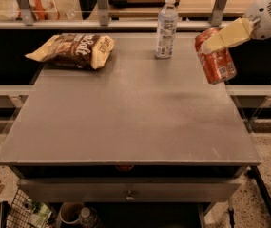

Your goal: Place coke can upright

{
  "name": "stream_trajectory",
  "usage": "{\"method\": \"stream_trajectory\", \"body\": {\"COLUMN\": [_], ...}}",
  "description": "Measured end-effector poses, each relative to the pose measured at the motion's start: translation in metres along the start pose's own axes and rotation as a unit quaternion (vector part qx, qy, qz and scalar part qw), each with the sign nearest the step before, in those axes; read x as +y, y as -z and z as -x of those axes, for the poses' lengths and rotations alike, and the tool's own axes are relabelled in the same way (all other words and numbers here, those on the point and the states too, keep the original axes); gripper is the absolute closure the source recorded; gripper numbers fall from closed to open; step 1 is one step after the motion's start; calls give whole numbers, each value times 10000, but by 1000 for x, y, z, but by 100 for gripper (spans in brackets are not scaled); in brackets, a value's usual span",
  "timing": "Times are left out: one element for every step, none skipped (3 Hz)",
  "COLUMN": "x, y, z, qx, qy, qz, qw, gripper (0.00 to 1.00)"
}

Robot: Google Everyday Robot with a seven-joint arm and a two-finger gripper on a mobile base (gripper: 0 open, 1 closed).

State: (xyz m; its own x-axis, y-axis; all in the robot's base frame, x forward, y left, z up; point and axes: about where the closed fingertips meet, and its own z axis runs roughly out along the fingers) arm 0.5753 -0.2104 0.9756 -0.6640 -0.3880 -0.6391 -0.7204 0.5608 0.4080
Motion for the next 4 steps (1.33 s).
{"method": "stream_trajectory", "body": {"x": [25, 25, 24, 46], "y": [11, 11, 7, 17], "z": [8, 8, 7, 1], "qx": [-768, -768, -1033, -1681], "qy": [430, 430, 429, 778], "qz": [579, 579, 475, 189], "qw": [9944, 9944, 9926, 9825], "gripper": [100, 100, 100, 100]}}
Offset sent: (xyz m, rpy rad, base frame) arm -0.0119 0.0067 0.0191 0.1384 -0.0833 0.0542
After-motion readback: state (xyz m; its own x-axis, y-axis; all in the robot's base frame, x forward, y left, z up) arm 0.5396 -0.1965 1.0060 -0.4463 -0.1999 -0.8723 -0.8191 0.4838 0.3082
